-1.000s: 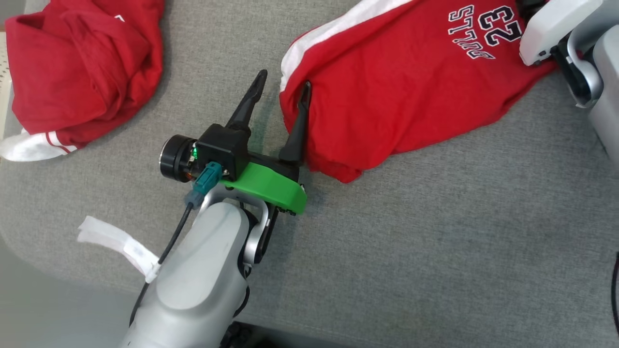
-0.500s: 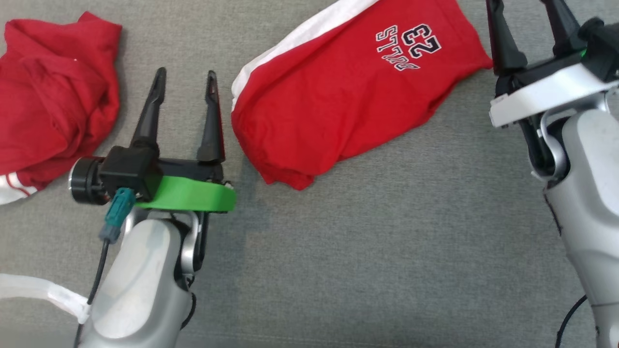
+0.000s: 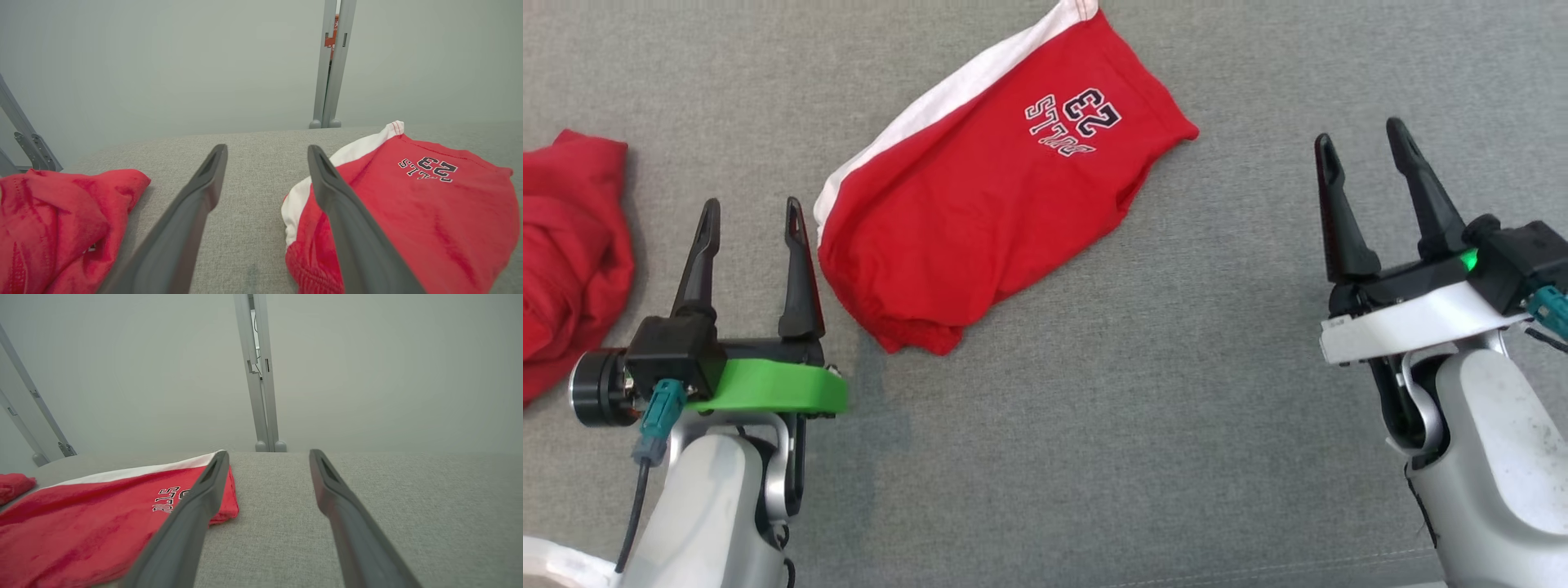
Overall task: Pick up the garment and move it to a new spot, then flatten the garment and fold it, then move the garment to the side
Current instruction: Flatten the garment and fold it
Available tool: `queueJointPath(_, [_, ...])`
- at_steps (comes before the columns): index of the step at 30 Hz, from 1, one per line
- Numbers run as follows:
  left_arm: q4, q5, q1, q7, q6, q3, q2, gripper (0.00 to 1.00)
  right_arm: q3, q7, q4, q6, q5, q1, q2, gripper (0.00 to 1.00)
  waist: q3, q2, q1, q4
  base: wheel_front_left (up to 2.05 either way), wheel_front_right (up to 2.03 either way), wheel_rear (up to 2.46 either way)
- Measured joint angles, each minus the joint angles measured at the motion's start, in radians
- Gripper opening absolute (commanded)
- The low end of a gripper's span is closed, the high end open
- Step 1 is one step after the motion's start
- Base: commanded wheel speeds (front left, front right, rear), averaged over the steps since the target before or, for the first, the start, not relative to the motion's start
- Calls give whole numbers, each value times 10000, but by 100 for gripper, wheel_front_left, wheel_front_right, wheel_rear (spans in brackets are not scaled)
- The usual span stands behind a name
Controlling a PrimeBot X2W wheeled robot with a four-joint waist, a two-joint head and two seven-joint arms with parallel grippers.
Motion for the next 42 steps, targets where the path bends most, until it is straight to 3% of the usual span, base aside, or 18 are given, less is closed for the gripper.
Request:
queueJointPath(10, [52, -138, 479, 0, -48, 102, 35, 100, -370, 408, -798, 0, -211, 944, 211, 100, -503, 0, 0, -520, 0, 0, 0])
queueJointPath(25, [-161, -173, 469, 0, -19, 84, -46, 100, -621, 790, -1041, 0, -297, 1113, 132, 100, -491, 0, 0, -460, 0, 0, 0])
queueJointPath(34, [-477, 36, -369, 0, -276, -211, -593, 100, -42, 1457, 178, 0, -198, -451, -671, 100, 96, 0, 0, 231, 0, 0, 0])
queueJointPath(42, [-506, 332, -941, -2, -610, -268, -1118, 100, 1266, 2021, 2150, 0, 155, -2306, -951, 100, 751, 0, 0, 1207, 0, 0, 0])
